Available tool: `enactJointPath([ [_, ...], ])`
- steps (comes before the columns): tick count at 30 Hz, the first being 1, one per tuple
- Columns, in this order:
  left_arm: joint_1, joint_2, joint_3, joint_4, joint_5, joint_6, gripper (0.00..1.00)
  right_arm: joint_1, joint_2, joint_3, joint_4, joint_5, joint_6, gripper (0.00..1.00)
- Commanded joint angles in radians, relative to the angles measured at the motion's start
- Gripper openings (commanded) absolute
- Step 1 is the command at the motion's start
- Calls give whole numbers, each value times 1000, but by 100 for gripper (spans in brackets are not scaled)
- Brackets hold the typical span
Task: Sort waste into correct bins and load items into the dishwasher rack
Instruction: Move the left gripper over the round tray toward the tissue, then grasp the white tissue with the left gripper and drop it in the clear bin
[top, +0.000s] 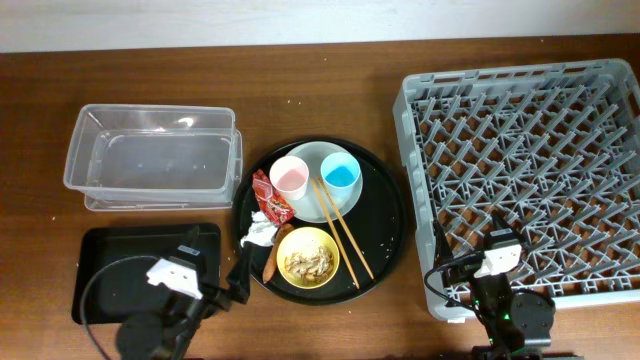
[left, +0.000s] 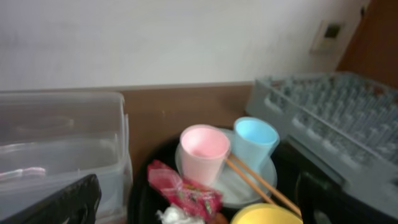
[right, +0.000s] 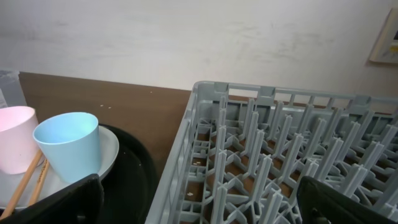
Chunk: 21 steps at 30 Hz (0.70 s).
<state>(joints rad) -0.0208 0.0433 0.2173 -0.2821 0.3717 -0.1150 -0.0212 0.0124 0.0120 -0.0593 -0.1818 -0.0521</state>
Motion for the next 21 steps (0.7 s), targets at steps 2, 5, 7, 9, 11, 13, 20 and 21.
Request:
enactJointPath([
  [2, 2, 317, 481, -253, 30, 13, 99, -5, -4, -6, -4, 3, 8, 98],
  [5, 2, 621, 801, -573, 28, 101, 99, -5, -4, -6, -4, 3, 8, 98],
  [7, 2, 839, 985, -809, 29, 116, 99, -5, -4, -6, -4, 3, 8, 98],
  [9, 2, 1012, 1085, -943, 29, 116, 99, -5, -4, -6, -4, 3, 8, 98],
  [11, 2, 1181, 1106, -980, 33, 116, 99, -5, -4, -6, -4, 3, 8, 98],
  [13, 2, 1307, 1106, -1001, 33, 116, 99, -5, -4, -6, -4, 3, 8, 98],
  [20, -39, 1537, 1106, -1007, -34, 79, 46, -5, -4, -6, -4, 3, 8, 98],
  [21, -55, 1541, 1106, -1001, -88, 43, 46, -5, -4, -6, -4, 3, 8, 98],
])
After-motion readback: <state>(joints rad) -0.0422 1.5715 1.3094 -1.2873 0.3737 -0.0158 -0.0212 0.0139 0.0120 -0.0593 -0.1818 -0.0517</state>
